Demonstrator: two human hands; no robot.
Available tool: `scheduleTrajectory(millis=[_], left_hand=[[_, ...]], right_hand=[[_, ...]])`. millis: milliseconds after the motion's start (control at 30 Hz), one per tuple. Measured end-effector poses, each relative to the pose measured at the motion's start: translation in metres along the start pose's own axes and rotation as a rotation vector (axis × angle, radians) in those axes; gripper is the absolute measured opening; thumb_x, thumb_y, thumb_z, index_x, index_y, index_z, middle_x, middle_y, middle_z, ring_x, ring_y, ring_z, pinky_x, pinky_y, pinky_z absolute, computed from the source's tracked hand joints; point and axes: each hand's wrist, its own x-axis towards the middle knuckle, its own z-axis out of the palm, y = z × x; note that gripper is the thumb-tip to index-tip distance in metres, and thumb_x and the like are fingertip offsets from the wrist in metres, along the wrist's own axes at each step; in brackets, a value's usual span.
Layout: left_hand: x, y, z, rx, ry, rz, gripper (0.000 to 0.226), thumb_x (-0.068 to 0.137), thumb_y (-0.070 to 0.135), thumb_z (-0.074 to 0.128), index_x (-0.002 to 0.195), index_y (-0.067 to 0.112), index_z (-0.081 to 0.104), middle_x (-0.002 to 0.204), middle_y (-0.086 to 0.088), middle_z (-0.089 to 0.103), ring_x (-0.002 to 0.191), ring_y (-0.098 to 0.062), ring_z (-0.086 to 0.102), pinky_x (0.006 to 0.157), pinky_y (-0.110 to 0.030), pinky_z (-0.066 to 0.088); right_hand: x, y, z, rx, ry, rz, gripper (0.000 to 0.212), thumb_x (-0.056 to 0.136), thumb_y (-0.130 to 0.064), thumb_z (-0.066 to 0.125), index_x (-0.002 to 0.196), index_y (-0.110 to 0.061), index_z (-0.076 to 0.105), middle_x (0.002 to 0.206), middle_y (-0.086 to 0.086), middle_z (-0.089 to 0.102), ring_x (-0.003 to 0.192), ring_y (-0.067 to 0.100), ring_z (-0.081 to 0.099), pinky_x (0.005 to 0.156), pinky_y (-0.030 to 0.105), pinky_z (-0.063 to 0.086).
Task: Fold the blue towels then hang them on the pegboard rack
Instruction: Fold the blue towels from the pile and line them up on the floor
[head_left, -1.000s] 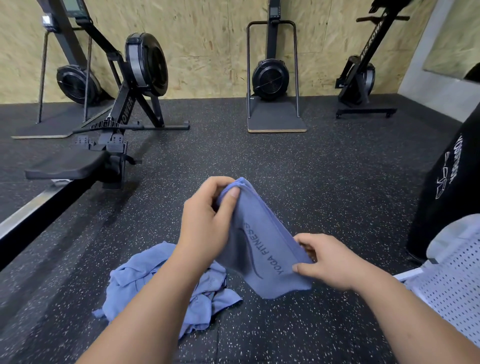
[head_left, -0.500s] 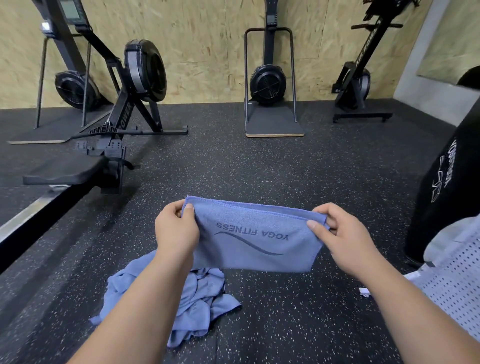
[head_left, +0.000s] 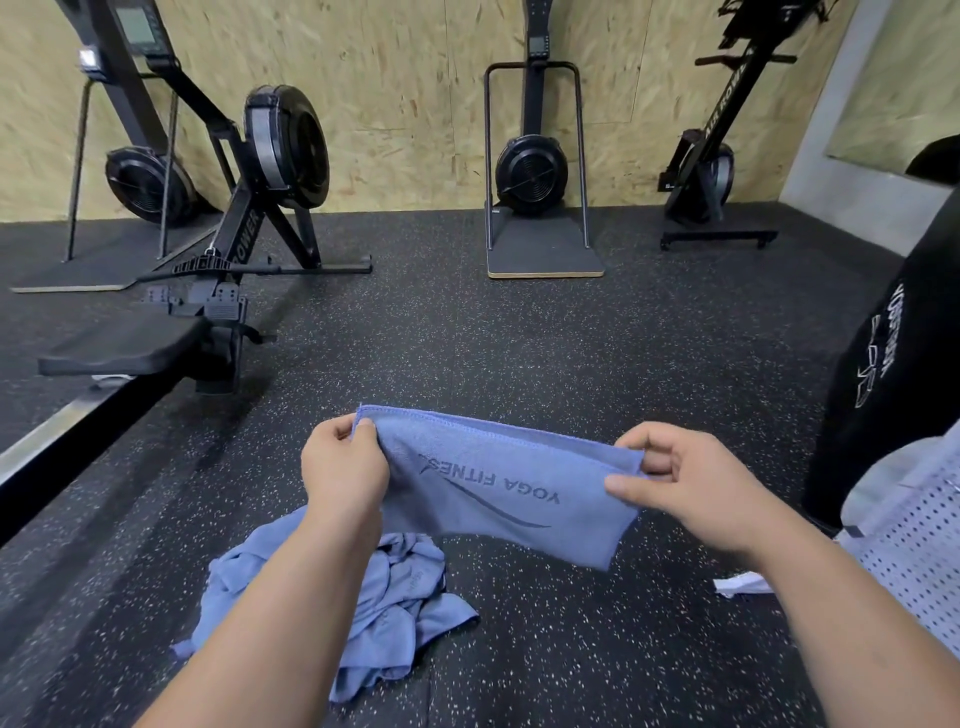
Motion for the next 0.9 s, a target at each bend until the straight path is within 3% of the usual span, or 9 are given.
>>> scheduleTrajectory(millis=[100,200,300,400,500,567,633,733,900], left_hand=[[0.001,0.000,-0.001,-0.061,0.004,-0.055,0.021,0.098,0.027,0.055,0.086,0.013,0.067,0.065,0.005,0.042,0.066,-0.021,0.032,0.061,-0.035,0.030],[0.002,-0.002,0.000,-0.057,-0.027,-0.011,0.024,0.097,0.025,0.056,0.086,0.009,0.069,0.071,0.005,0.047,0.070,-0.018,0.035,0.068,-0.034,0.032],[0.001,-0.004,0.002,-0.015,-0.071,0.033,0.024,0.097,0.026,0.057,0.081,0.011,0.068,0.071,0.008,0.053,0.069,-0.016,0.039,0.068,-0.033,0.035],[-0.002,-0.001,0.003,0.023,-0.058,0.064,0.020,0.101,0.024,0.058,0.088,0.018,0.072,0.075,0.010,0.064,0.069,-0.013,0.049,0.068,-0.031,0.040],[-0.004,0.004,0.003,-0.082,-0.020,0.041,0.015,0.103,0.024,0.061,0.108,0.019,0.074,0.097,0.007,0.075,0.086,-0.008,0.063,0.080,-0.031,0.049],[-0.002,0.005,0.002,-0.158,-0.024,0.025,0.016,0.103,0.025,0.062,0.112,0.020,0.074,0.102,0.006,0.077,0.092,-0.009,0.066,0.088,-0.033,0.053],[0.001,0.005,0.002,-0.219,-0.028,0.017,0.016,0.101,0.028,0.063,0.110,0.023,0.075,0.103,0.004,0.078,0.093,-0.011,0.068,0.090,-0.036,0.054],[0.002,0.008,0.001,-0.294,-0.038,0.016,0.013,0.098,0.033,0.066,0.106,0.027,0.075,0.103,0.004,0.079,0.095,-0.014,0.070,0.092,-0.039,0.055],[-0.005,0.016,0.003,-0.344,-0.069,0.099,0.009,0.100,0.029,0.066,0.104,0.027,0.074,0.088,0.008,0.075,0.084,-0.011,0.064,0.087,-0.038,0.052]], right_hand=[[-0.001,0.001,0.000,-0.085,-0.028,-0.023,0.017,0.088,-0.008,0.084,0.100,-0.015,0.074,0.098,0.007,0.081,0.095,0.025,0.078,0.090,0.036,0.060],[0.002,0.003,-0.001,-0.179,0.156,-0.036,0.008,0.094,-0.018,0.080,0.091,-0.019,0.072,0.077,-0.007,0.077,0.068,0.005,0.066,0.069,0.021,0.047],[0.004,0.008,-0.003,-0.438,0.318,-0.083,0.020,0.097,-0.032,0.075,0.082,-0.023,0.067,0.053,-0.013,0.053,0.050,0.005,0.039,0.055,0.028,0.033],[0.004,0.010,-0.006,-0.430,0.352,-0.106,0.023,0.098,-0.037,0.073,0.082,-0.022,0.066,0.058,-0.010,0.062,0.053,0.005,0.040,0.058,0.032,0.034],[0.002,0.004,-0.006,-0.296,0.314,-0.108,0.018,0.094,-0.036,0.078,0.085,-0.021,0.073,0.070,-0.005,0.073,0.062,0.006,0.052,0.063,0.030,0.039],[0.000,0.002,-0.009,-0.227,0.269,-0.100,0.016,0.089,-0.033,0.083,0.083,-0.019,0.078,0.070,-0.006,0.073,0.062,0.006,0.056,0.062,0.024,0.043],[-0.001,0.001,-0.013,-0.225,0.205,-0.075,0.012,0.085,-0.030,0.087,0.082,-0.020,0.082,0.080,-0.006,0.079,0.073,0.011,0.071,0.073,0.026,0.053],[-0.003,0.000,-0.014,-0.401,0.136,-0.066,0.010,0.081,-0.031,0.092,0.077,-0.029,0.082,0.092,-0.017,0.080,0.089,0.007,0.076,0.088,0.034,0.056],[-0.001,0.006,-0.010,-0.661,0.209,-0.117,0.019,0.083,-0.035,0.089,0.070,-0.035,0.075,0.090,-0.028,0.074,0.088,-0.005,0.069,0.089,0.023,0.052]])
